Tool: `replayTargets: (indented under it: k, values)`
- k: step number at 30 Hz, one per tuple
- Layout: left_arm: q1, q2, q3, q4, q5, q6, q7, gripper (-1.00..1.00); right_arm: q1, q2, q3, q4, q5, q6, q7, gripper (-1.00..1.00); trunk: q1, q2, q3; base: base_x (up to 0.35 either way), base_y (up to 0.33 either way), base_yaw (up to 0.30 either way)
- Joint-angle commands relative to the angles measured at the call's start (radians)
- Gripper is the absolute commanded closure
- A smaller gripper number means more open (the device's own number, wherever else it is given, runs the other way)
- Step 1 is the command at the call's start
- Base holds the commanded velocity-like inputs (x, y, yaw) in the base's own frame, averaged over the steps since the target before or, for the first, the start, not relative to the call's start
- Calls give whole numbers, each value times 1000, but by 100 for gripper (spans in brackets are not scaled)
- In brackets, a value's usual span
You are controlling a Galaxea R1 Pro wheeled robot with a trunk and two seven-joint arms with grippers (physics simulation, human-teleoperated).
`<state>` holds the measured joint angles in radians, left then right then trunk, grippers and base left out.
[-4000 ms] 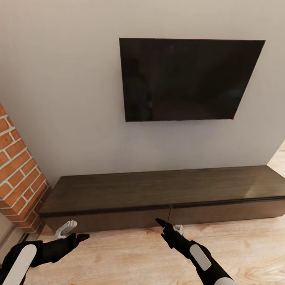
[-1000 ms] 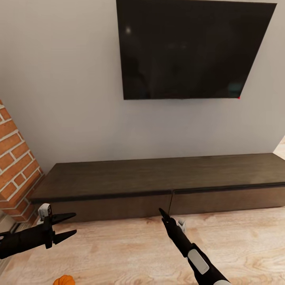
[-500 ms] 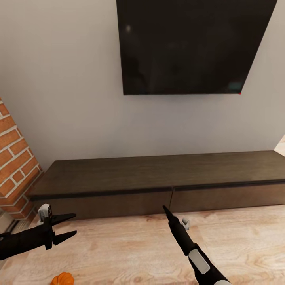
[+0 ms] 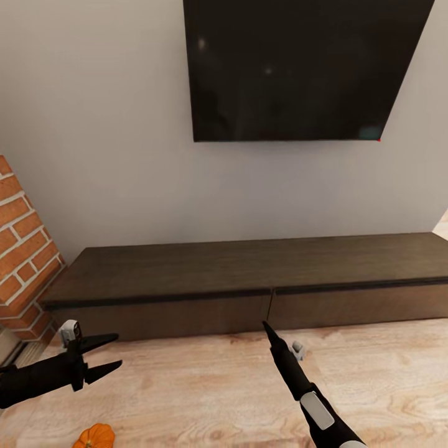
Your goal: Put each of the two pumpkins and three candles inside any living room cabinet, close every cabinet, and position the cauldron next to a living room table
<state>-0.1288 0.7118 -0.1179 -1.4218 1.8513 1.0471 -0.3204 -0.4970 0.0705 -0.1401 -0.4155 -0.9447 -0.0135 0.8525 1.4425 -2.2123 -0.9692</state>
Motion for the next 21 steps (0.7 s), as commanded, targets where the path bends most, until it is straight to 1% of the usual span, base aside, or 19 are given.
replayTargets:
  k: [1, 3, 7, 8, 12, 16, 21]
  values:
    - [0, 0, 0, 0, 0, 0, -21, -100, 0, -1, -1, 0, 0, 0, 0, -100, 4, -7, -3, 0, 0, 0]
    - [4, 0, 0, 0, 0, 0, -57, -100, 0, -1, -2, 0, 0, -1, 0, -100, 12, -21, -9, 0, 0, 0]
    - [14, 0, 0, 0, -1, 0, -81, -100, 0, 0, -10, 0, 0, -12, 0, -100, 27, -49, -22, 0, 0, 0]
    - [15, 0, 0, 0, -1, 0, -82, -100, 0, 0, -14, 0, 0, -14, 0, -100, 31, -56, -25, 0, 0, 0]
    - [17, 0, 0, 0, -1, 0, -87, -100, 0, 1, -52, 1, -1, -26, 1, -100, 46, -84, -38, 0, 0, 0]
    - [19, 0, 0, 0, -2, 0, -87, -100, 0, 1, -66, 2, -2, -27, 2, -100, 61, -112, -50, 0, 0, 0]
    - [20, 0, 0, 0, -3, 0, -88, -100, 0, 1, -70, 12, -2, -28, 2, -100, 81, -147, -66, 0, 0, 0]
